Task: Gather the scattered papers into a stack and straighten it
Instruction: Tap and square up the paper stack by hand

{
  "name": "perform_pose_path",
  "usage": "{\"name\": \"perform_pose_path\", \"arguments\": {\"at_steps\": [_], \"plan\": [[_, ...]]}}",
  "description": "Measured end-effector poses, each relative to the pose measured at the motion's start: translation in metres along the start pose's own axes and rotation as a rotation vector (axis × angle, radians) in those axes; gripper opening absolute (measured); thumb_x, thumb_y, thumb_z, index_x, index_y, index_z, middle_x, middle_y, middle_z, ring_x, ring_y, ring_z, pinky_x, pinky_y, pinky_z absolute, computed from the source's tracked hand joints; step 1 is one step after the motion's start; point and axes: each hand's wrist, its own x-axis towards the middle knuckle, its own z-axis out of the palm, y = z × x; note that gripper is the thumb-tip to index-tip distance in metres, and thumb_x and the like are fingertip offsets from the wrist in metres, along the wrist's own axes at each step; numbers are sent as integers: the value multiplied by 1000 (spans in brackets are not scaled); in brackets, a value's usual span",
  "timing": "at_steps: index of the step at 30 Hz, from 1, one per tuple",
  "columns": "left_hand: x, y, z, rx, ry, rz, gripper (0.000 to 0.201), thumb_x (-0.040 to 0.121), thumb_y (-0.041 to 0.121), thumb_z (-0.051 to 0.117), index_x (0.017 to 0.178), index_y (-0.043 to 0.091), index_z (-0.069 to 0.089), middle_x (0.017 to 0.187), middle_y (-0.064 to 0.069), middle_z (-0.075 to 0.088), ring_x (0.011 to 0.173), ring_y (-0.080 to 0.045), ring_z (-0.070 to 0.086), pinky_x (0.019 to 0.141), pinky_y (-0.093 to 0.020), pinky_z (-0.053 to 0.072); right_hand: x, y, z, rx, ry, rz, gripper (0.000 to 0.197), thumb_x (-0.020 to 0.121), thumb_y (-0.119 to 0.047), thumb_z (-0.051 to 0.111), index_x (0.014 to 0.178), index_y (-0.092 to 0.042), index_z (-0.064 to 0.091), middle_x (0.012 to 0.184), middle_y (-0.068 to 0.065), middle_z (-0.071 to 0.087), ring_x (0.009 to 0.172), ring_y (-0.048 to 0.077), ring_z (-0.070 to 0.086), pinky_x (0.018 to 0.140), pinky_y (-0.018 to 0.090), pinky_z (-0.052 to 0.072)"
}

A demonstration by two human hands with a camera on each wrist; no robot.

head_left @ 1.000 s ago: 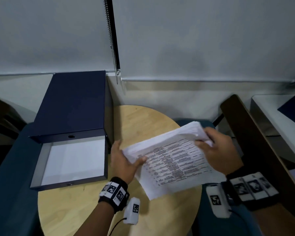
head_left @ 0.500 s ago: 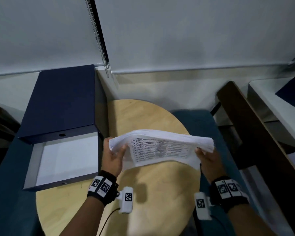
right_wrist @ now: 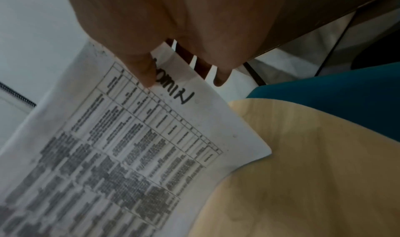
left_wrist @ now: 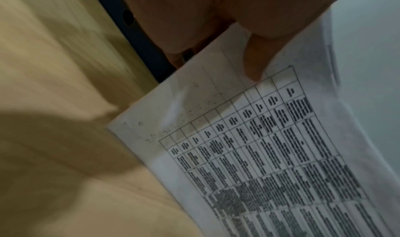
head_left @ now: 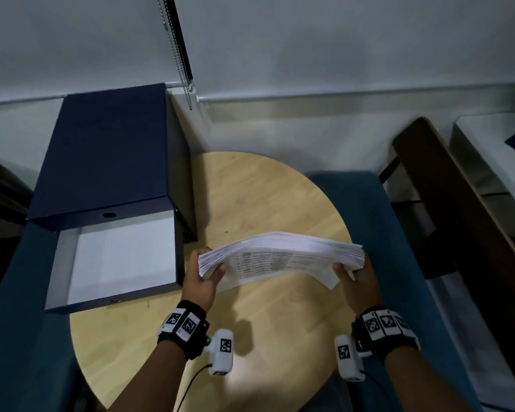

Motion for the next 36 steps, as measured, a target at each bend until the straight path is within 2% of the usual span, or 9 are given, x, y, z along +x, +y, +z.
{"name": "perform_pose_path", "arguments": {"at_steps": [6,8,11,14,18,20,25,27,36], "plan": [[8,10,-5,-40,9,-26,52,71,-1,75,101,38,59,106,-3,67,106,-29,62,93,-45,49,-4,-4,-9,7,46,-120,60,76,11,72,118,-25,47,107,-14,57,96,-4,59,81,15,50],[10,10,-4,-40,6,-59,49,74,-1,76,101,36,61,106,-3,69,106,-28,63,96,-48,49,-2,-7,-10,11,44,-146,61,74,12,72,114,-29,50,106,-13,58,96,6,60,81,26,53],[7,13,-1,-40,-2,-85,38,68,19,79,99,33,61,102,-1,70,100,-25,66,93,-45,50,-2,-12,-11,2,22,-150,65,75,12,69,108,-40,50,105,-11,58,98,15,60,81,38,53],[7,11,0,-12,-16,-71,34,66,26,78,96,30,61,98,-3,71,96,-25,67,90,-46,51,-6,-22,-12,-23,35,-193,70,73,11,67,122,-35,48,120,-3,56,116,24,56,95,48,51],[7,12,-1,-17,-44,-74,37,65,20,77,98,18,60,96,-8,69,92,-27,66,86,-47,51,-24,-75,15,-413,99,-729,70,74,-19,63,138,2,44,146,17,41,140,33,36,112,52,33],[7,11,0,-36,-48,-78,40,64,17,77,100,15,60,97,-9,69,92,-27,66,87,-46,51,-42,-109,56,-584,-31,-887,78,76,-24,67,142,4,38,154,20,32,146,36,25,117,53,25],[8,10,1,-77,-39,-66,42,68,-7,79,95,19,61,92,-1,70,80,-6,67,80,-30,51,-48,-102,138,-985,-347,-879,94,80,-37,59,156,-10,9,165,8,-6,152,26,-3,122,51,9],[8,10,1,-78,-36,-67,42,72,-16,74,94,18,61,91,0,69,76,2,67,77,-26,50,-44,-99,145,-1040,-364,-854,91,81,-35,57,155,-9,10,165,9,-5,152,27,-2,122,50,9],[11,8,1,-145,-18,-23,38,75,-17,70,91,16,61,86,0,67,74,2,65,70,-13,51,-50,-101,143,-1069,-376,-835,90,82,-30,58,155,-7,11,165,10,1,152,27,3,122,50,11]]}}
